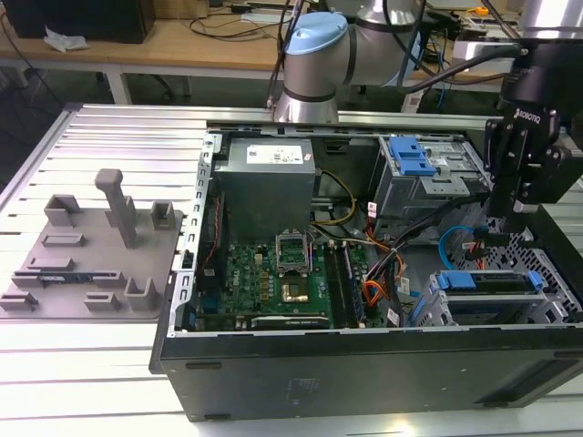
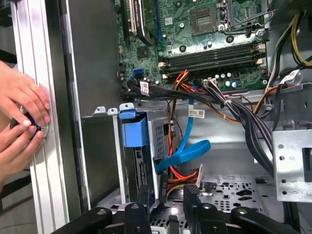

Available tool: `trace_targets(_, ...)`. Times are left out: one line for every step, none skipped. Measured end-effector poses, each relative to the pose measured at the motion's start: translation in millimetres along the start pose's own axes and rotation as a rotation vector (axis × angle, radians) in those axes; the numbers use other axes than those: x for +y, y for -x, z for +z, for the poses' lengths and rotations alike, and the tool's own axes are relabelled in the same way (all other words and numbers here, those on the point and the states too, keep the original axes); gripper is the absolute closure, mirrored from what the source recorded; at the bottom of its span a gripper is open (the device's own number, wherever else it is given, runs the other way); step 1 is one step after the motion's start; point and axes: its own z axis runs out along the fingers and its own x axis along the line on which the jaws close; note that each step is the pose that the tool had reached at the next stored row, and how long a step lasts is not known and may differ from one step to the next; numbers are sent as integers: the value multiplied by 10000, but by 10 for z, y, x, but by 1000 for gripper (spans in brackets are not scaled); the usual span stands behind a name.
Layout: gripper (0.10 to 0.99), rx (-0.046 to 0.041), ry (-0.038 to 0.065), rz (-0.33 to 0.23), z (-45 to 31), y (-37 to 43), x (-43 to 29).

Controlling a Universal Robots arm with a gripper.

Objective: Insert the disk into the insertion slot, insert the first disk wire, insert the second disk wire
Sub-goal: 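Insert the first disk wire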

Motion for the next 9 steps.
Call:
trace_targets(675, 32, 14, 64, 12, 4, 7)
trace_targets(675, 51, 12, 88, 20, 6, 10)
trace_targets(675, 74, 7, 93, 25, 8, 10)
trace_targets(675, 95, 5, 94, 24, 9, 10)
trace_targets(675, 99, 5, 94, 24, 8, 11)
trace_targets(675, 104, 4, 95, 23, 8, 11)
trace_targets(675, 104, 5, 95, 24, 8, 11)
trace_targets(675, 106, 4, 94, 25, 9, 11)
trace_targets(675, 131, -23, 91, 29, 10, 14)
